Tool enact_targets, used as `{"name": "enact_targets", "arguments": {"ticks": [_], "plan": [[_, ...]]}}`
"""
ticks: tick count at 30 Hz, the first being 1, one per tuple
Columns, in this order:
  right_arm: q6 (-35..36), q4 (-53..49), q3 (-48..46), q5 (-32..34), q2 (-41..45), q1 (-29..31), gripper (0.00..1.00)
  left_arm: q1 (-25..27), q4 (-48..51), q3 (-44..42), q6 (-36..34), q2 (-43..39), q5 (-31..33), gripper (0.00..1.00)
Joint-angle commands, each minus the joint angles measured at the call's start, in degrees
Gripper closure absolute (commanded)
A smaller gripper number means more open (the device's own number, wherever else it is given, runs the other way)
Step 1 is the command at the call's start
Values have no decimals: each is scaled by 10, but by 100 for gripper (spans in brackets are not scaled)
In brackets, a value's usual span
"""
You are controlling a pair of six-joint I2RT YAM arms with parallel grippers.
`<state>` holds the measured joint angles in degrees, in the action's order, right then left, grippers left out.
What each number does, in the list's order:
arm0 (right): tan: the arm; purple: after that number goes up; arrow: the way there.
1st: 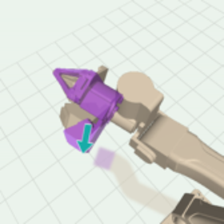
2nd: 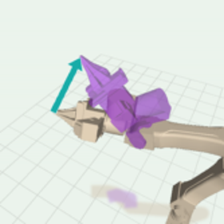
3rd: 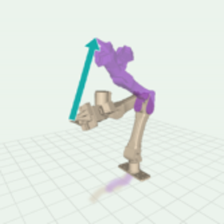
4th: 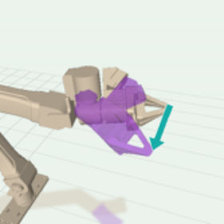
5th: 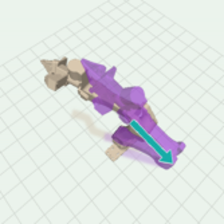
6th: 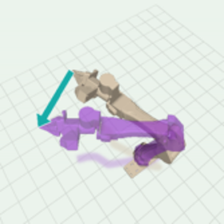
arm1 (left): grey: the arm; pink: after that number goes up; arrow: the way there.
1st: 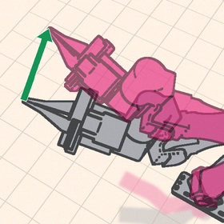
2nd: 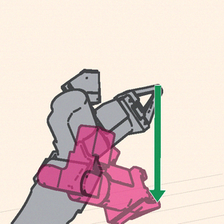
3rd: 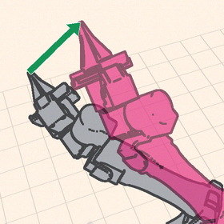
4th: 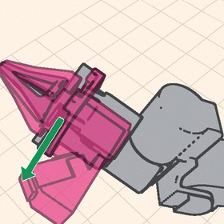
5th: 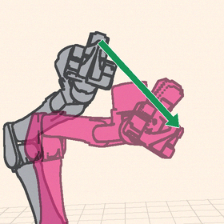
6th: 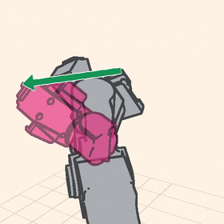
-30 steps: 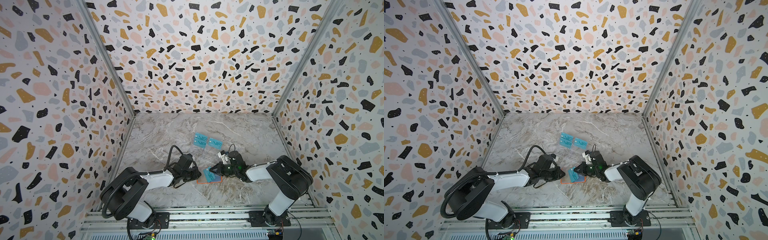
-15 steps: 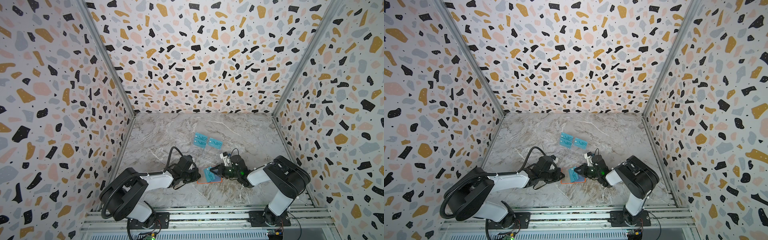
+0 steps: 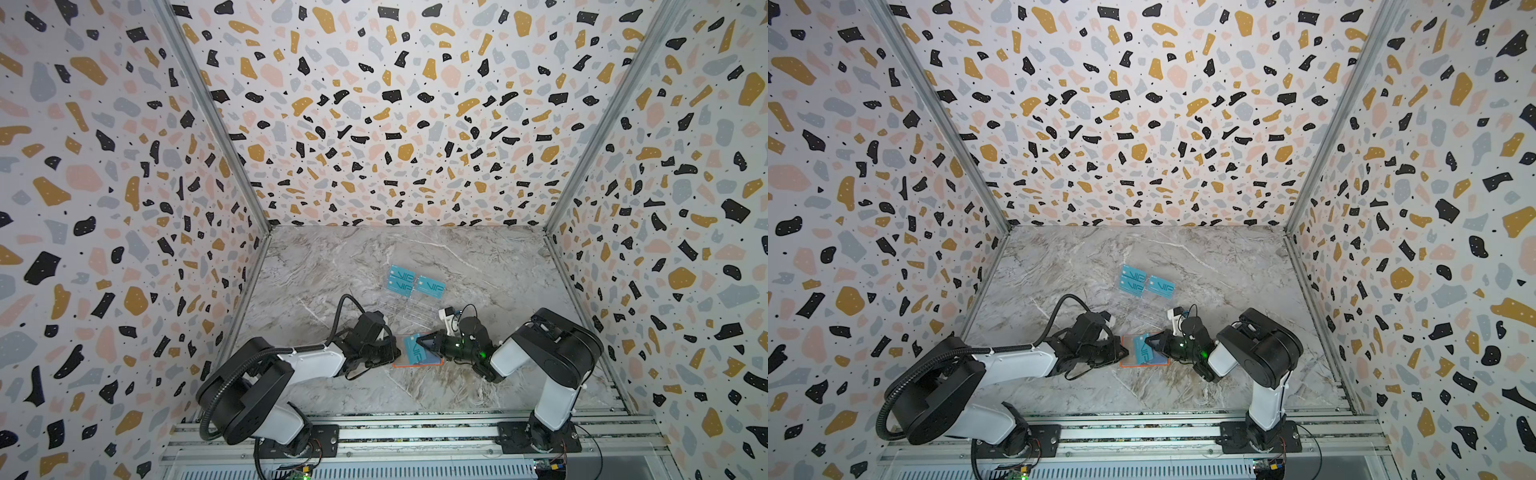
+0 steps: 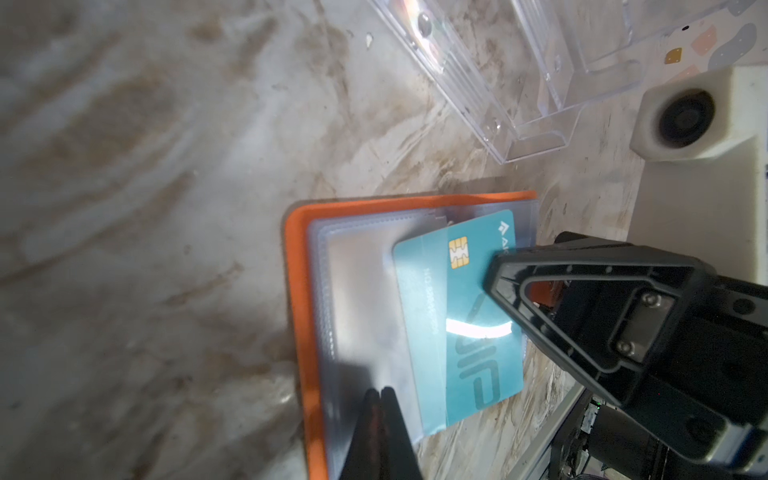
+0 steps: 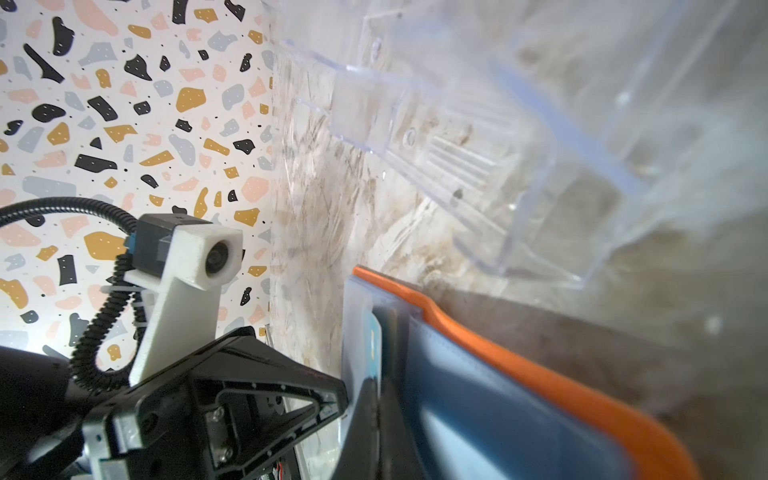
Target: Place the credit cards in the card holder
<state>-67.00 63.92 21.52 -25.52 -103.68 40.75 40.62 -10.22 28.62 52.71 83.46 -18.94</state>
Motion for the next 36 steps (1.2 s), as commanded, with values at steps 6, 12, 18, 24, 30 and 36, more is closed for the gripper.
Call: {"name": "enact_targets", "arguments": {"ticks": [6,12,18,24,30,36], "plan": [[39,-128,5,49,54,28,81,2,30,10,4,-28,30,88],[126,-339,49,74,119,31,62,-5,92,39,-33,-47,89,71],[179,-449,87,71,140,32,56,-10,84,46,-50,-9,81,60],[194,-484,124,50,117,51,56,-10,75,44,-53,9,79,49],[181,-499,145,45,112,72,57,-10,57,33,-48,10,63,46],[132,-490,136,61,133,82,56,-9,14,7,-24,5,41,50]]}}
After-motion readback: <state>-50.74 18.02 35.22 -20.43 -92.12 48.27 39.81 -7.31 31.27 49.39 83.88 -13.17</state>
